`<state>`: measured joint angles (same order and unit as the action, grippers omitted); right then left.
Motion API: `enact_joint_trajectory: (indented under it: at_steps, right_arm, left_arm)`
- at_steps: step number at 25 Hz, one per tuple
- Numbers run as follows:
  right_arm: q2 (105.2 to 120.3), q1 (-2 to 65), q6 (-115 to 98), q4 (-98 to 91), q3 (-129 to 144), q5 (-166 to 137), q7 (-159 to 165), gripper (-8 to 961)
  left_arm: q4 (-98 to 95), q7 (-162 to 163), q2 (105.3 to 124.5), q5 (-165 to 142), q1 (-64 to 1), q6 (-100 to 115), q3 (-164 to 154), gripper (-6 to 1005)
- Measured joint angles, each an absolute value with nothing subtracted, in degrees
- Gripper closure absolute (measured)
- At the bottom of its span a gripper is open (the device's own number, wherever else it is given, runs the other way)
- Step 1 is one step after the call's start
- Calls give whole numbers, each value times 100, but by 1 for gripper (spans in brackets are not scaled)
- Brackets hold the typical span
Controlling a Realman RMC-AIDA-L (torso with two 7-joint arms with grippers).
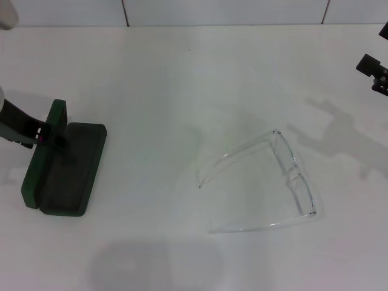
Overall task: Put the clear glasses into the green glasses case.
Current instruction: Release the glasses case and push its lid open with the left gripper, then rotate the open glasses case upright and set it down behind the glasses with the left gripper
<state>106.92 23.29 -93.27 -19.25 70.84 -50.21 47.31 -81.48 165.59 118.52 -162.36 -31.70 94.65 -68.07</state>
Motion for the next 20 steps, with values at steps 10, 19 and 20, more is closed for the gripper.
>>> enact_joint_trajectory:
  at_steps: [10, 19, 20]
  right_arm:
    - [10761, 2315, -9338, -1925, 7083, -5001, 4722, 153]
    - [10787, 2193, -9507, -1936, 7003, -4963, 4744, 153]
    - [10789, 2170, -9549, -1930, 6963, -4963, 4744, 153]
  left_arm:
    - [-8150, 16404, 11805, -16243, -3034, 9465, -6850, 532]
    - [-8575, 16117, 11938, -16241, -2888, 9490, -6891, 796]
    - [-8605, 16099, 11941, -16241, -2882, 9492, -6895, 796]
